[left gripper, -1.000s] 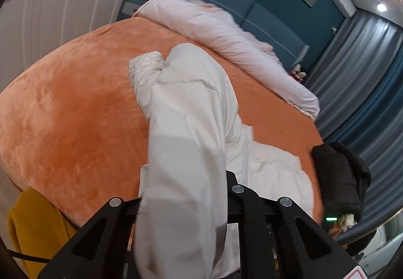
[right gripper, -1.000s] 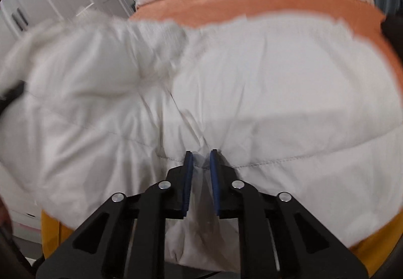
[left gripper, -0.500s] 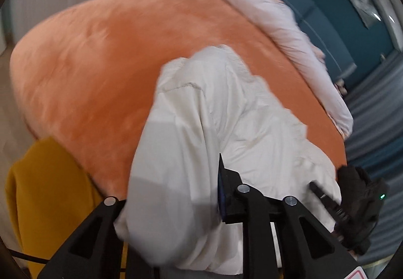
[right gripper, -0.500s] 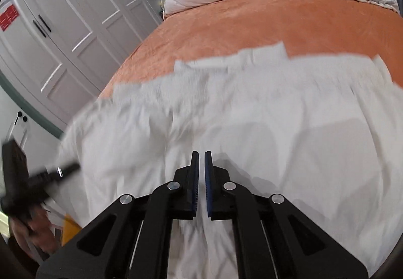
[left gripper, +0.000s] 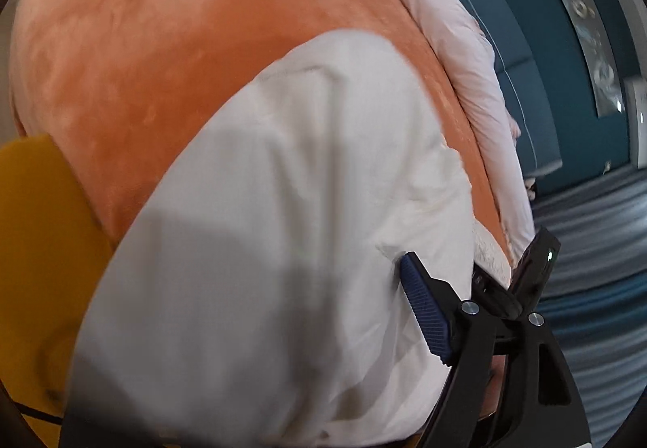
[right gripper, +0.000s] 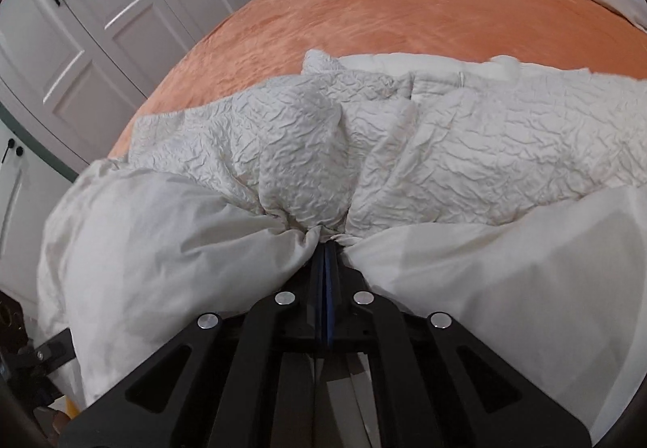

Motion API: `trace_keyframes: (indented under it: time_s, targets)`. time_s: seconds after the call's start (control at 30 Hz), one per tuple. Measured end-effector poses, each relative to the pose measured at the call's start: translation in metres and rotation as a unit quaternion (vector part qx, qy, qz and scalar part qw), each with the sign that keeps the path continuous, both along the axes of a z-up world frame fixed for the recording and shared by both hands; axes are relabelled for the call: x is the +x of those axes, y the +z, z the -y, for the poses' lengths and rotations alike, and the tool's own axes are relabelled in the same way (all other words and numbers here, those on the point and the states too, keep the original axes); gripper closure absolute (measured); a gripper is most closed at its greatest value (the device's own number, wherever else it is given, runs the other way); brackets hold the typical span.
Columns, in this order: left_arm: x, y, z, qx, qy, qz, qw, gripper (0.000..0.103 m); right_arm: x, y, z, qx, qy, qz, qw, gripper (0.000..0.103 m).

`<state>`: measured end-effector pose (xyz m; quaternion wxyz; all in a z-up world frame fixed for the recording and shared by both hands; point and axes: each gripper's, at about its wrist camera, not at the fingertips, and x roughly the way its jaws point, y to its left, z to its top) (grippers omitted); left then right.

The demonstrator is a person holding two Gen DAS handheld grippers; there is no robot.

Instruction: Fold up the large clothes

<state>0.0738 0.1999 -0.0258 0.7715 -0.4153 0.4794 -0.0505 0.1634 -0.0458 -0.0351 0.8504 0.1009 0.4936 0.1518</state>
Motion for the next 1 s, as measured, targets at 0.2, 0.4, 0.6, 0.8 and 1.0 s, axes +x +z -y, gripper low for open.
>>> trace_keyframes:
  time_s: [0.2,0.4,0.6,0.8,1.0]
  targets:
    - [0.010,0.026,0.018,0.035,-0.055,0.044,0.9969,0.085,-0.036,0.032,0.038,0.028,-0.052,0.022,0.998,0.103]
    - [-0.002,0.060,0.034,0.068,-0.081,0.083,0.9910,0.091,-0.081,0.033,0.084,0.055,-0.100,-0.002,0.993,0.103]
    - [-0.014,0.116,0.080,0.105,-0.136,0.151,0.9736,0.092,-0.061,-0.001,0.066,0.066,-0.045,-0.007,0.997,0.103]
    - [-0.018,0.154,0.172,0.185,-0.222,0.215,0.9327,0.092,-0.060,0.000,0.095,0.132,-0.063,-0.032,0.989,0.103]
    - [-0.022,0.162,0.227,0.202,-0.283,0.231,0.9086,0.092,-0.157,0.042,0.182,0.135,-0.123,0.013,0.983,0.102]
